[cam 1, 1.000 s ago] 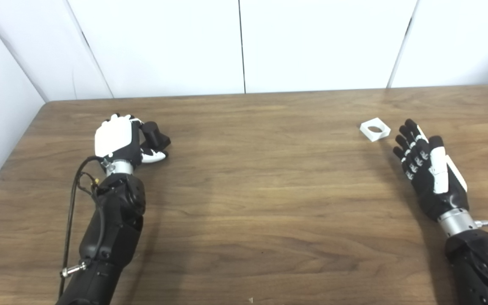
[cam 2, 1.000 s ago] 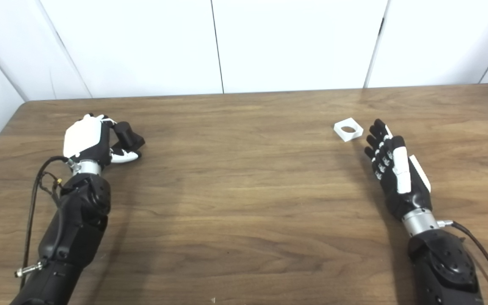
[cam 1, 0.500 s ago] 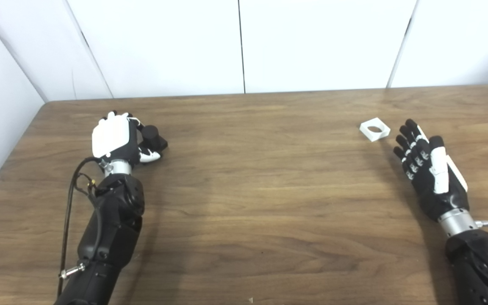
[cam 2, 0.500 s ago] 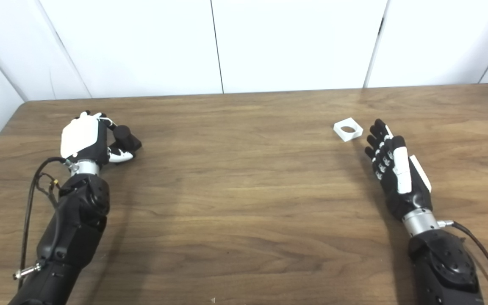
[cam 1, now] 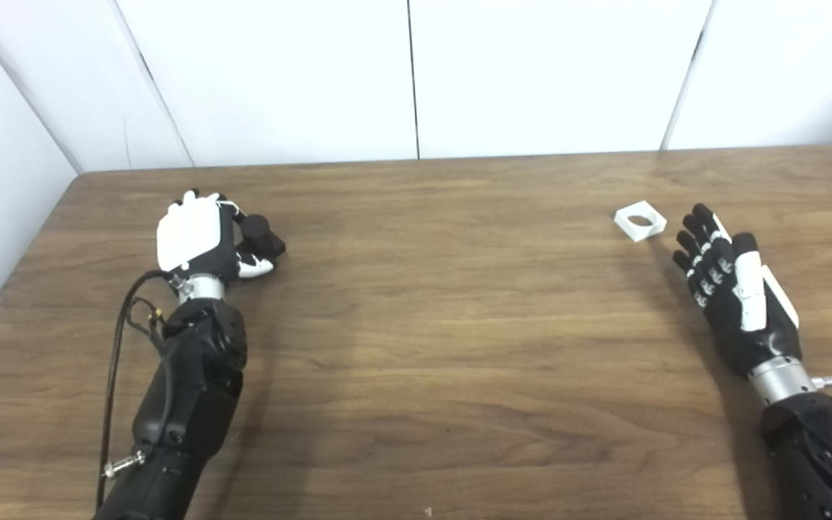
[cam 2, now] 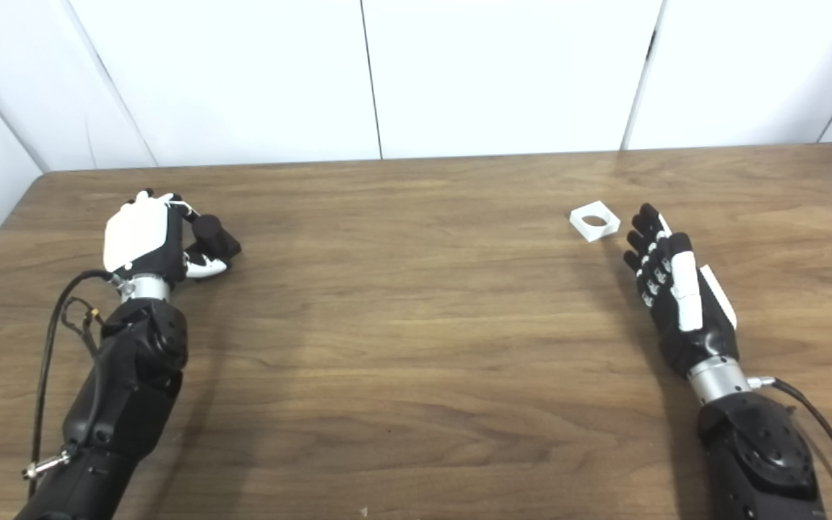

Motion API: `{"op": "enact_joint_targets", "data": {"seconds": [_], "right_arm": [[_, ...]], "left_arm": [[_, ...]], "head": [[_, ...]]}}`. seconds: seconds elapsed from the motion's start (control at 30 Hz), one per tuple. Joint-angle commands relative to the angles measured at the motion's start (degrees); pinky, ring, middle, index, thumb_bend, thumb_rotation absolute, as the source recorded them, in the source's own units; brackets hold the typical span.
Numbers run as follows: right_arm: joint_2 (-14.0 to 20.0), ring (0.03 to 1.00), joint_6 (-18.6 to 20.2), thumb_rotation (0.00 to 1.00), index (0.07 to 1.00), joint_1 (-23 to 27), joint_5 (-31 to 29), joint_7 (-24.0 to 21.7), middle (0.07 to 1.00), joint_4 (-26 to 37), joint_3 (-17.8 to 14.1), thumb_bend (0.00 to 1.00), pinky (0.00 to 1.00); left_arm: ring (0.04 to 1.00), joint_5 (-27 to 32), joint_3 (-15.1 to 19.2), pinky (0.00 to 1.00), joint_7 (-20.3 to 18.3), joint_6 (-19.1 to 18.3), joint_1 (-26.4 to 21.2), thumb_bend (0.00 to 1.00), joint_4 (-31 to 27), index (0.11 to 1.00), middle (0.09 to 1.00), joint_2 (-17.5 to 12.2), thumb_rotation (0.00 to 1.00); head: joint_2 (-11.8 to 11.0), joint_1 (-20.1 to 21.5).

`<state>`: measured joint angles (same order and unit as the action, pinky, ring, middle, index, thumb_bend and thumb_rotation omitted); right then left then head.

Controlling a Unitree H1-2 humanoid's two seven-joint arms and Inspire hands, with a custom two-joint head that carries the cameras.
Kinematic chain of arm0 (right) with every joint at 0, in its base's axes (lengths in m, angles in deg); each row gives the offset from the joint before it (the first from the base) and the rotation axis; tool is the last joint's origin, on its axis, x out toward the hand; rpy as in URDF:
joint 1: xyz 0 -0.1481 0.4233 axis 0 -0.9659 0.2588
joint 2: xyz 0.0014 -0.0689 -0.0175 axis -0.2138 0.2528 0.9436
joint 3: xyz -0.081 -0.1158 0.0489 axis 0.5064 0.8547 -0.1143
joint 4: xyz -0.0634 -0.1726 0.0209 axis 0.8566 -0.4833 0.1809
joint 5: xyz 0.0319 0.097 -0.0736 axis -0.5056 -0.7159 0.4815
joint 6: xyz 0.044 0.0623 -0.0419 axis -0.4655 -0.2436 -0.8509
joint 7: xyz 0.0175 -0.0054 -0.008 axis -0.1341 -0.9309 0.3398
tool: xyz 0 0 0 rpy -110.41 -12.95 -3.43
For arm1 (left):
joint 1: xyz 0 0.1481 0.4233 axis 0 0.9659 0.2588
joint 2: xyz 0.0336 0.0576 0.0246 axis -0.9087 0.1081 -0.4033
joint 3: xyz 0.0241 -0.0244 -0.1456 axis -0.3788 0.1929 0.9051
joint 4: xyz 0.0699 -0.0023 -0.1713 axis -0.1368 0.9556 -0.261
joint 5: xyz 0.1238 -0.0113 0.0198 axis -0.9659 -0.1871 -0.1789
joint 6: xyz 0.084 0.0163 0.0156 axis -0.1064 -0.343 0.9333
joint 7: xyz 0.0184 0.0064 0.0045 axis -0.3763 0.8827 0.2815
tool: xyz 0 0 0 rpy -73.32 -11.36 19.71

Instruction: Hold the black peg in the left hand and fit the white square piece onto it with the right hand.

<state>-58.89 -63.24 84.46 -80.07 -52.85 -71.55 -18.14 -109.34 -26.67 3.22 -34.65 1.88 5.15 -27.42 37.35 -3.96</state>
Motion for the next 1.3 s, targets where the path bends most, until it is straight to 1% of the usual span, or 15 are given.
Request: {"op": "enact_joint_targets", "data": {"seconds": [0.0, 0.13, 0.3, 0.5, 0.6, 0.73, 0.97, 1.13, 1.27], "right_arm": [[0.00, 1.000, -1.80, 1.00, 1.000, -1.47, -0.65, -0.63, 1.000, -0.87, -0.08, 0.64, 1.00], [-0.22, 1.000, -1.62, 1.00, 1.000, -1.34, -0.33, -0.18, 1.000, -0.93, -0.02, 0.66, 1.00], [-0.62, 1.000, -1.53, 0.99, 1.000, -1.24, -0.43, 0.12, 1.000, -0.73, 0.03, 0.64, 1.00], [-0.41, 1.000, -1.81, 1.00, 1.000, -1.19, -0.58, -0.52, 1.000, -0.49, 0.39, 0.61, 1.00], [-0.31, 1.000, -2.10, 1.00, 1.000, -1.13, -0.87, -0.94, 1.000, -0.77, 0.44, 0.59, 1.00], [-0.42, 1.000, -1.78, 1.00, 1.000, -1.13, -0.62, -0.70, 1.000, -0.74, 0.51, 0.62, 1.00], [-0.73, 1.000, -1.73, 1.00, 1.000, -0.99, -0.55, -0.67, 1.000, -0.71, 0.68, 0.64, 1.00], [-0.94, 1.000, -1.65, 1.00, 1.000, -1.11, -0.82, -0.71, 1.000, -0.58, 0.62, 0.62, 1.00], [-1.01, 1.000, -1.69, 1.00, 1.000, -1.13, -0.84, -0.65, 1.000, -0.77, 0.57, 0.63, 1.00]], "left_arm": [[0.998, -0.18, -0.36, 1.00, 0.63, -0.57, 0.00, 0.52, -0.46, 0.487, 0.885, -1.43, 0.07], [0.995, 0.17, -0.99, 1.00, 0.42, -0.21, 0.60, 0.52, -1.46, 0.487, 0.881, -1.52, 0.07], [0.991, 1.87, -1.14, 1.00, 1.11, 0.34, 2.07, 0.52, -3.25, 0.487, 0.883, -0.16, 0.07], [0.989, 1.49, -3.54, 1.00, 0.44, 0.15, 3.55, 0.52, -5.22, 0.487, 0.889, 0.18, 0.07], [0.982, 1.69, -4.38, 1.00, 0.99, 0.69, 4.42, 0.52, -6.19, 0.487, 0.885, 0.48, 0.07], [0.989, 2.72, -4.92, 1.00, 1.26, 1.42, 5.80, 0.52, -7.54, 0.487, 0.886, 1.29, 0.07], [0.989, 2.41, -7.04, 1.00, 1.69, 2.66, 7.67, 0.52, -9.09, 0.487, 0.895, 1.92, 0.07], [0.983, 2.25, -8.48, 1.00, 2.49, 3.35, 9.15, 0.52, -10.60, 0.487, 0.887, 3.07, 0.07], [0.985, 1.45, -9.82, 1.00, 2.41, 3.49, 9.94, 0.52, -11.98, 0.488, 0.887, 3.68, 0.07]], "head": [[0.05, -0.02], [0.18, 0.17], [0.21, 0.59], [0.24, 0.66], [0.30, 0.69], [0.32, 0.84], [0.27, 1.12], [0.39, 1.24], [0.39, 1.24]]}}
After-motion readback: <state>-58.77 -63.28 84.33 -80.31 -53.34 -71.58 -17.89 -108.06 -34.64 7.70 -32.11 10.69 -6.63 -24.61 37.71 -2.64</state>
